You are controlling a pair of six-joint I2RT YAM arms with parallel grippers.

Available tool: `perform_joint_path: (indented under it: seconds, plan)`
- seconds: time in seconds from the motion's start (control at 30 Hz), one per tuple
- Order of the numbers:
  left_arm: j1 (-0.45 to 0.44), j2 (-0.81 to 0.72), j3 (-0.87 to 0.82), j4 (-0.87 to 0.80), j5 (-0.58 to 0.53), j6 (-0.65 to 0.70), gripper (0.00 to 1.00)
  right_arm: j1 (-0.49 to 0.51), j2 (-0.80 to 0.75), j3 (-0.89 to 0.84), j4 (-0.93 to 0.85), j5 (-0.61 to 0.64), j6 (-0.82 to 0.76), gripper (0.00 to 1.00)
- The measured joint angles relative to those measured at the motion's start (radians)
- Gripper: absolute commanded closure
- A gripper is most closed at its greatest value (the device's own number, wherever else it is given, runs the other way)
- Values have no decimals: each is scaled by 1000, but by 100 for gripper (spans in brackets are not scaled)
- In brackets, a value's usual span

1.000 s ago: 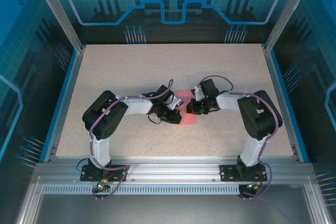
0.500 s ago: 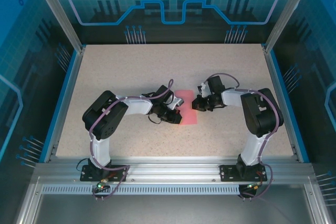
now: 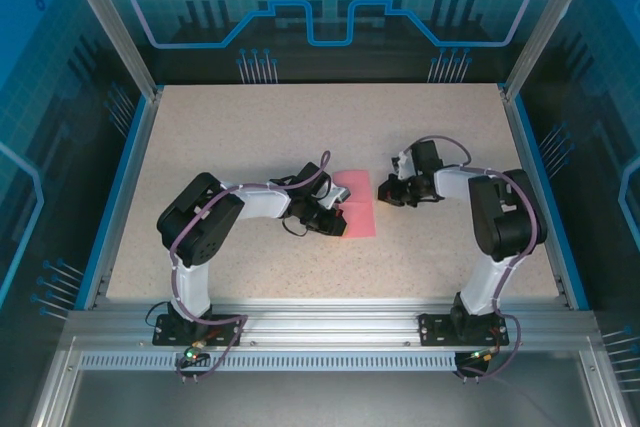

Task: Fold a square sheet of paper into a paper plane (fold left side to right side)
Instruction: Fold the triangle a second time at the center of the table.

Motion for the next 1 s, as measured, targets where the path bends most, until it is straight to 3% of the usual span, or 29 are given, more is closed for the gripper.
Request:
perform_joint_path:
  seconds: [0.23,0.47,1.0]
  plan:
    - [0,0,0,0,0,0,100,82,-79,-21,31,-11,34,100]
    - [0,0,0,0,0,0,100,188,-43,-53,66,-31,92,100]
    - [-7,6,127,-108,1,8,100,194,24,-22,28,-29,109,100]
